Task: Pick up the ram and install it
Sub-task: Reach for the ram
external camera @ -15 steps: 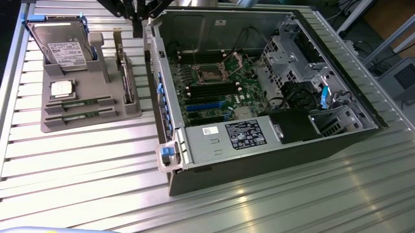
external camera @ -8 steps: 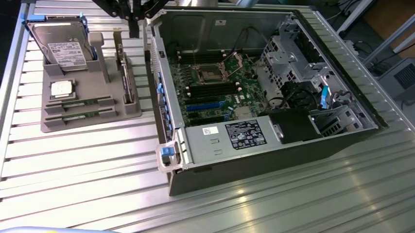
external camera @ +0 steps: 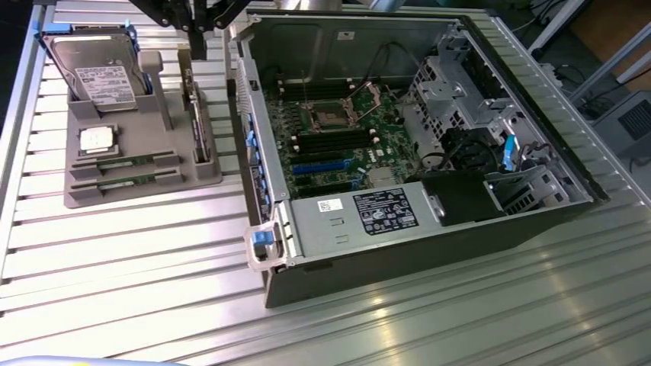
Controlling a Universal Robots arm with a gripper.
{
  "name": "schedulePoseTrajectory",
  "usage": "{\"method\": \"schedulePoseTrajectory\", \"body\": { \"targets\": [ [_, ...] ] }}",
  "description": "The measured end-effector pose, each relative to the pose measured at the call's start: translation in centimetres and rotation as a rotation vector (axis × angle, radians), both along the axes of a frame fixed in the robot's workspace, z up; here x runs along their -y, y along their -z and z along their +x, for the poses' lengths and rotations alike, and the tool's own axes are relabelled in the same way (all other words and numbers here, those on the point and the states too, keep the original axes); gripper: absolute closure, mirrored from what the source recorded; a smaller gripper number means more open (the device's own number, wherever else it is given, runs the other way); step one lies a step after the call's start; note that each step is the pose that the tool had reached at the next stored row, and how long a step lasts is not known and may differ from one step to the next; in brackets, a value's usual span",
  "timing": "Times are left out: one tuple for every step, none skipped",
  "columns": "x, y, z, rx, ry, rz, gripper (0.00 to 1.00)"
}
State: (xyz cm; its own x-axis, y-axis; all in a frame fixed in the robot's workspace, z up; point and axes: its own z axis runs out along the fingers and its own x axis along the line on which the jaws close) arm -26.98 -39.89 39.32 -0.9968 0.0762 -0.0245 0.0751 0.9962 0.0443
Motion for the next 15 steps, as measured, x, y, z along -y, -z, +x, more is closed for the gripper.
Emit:
{"method": "schedulePoseTrajectory", "body": {
  "targets": [
    [0.0, 0.0, -0.1, 0.0, 0.0, 0.0, 0.9],
    [0.0, 0.0, -0.3, 0.0001, 0.0, 0.0, 0.9],
    [0.0, 0.0, -0.5, 0.0, 0.0, 0.0, 0.9],
    [0.0, 0.0, -0.7, 0.0, 0.0, 0.0, 0.9],
    [0.0, 0.0, -0.8, 0.0, 0.0, 0.0, 0.9],
    [0.0, 0.01, -1.0, 0.0, 0.0, 0.0, 0.9],
    [0.0, 0.01, -1.1, 0.0, 0.0, 0.0, 0.9],
    [0.0, 0.01, -1.5, -0.0001, 0.0, 0.0, 0.9],
    [0.0, 0.01, -1.7, 0.0, 0.0, 0.0, 0.9],
    [0.0, 0.01, -1.9, 0.0, 0.0, 0.0, 0.9],
    [0.0, 0.01, -2.0, 0.0, 0.0, 0.0, 0.9],
    [0.0, 0.01, -2.2, 0.0001, 0.0, 0.0, 0.9],
    [0.0, 0.02, -2.2, 0.0, 0.0, 0.0, 0.9],
    [0.0, 0.02, -2.2, 0.0, 0.0, 0.0, 0.9],
    [0.01, 0.02, -2.2, 0.0, 0.0, 0.0, 0.9]
  ]
}}
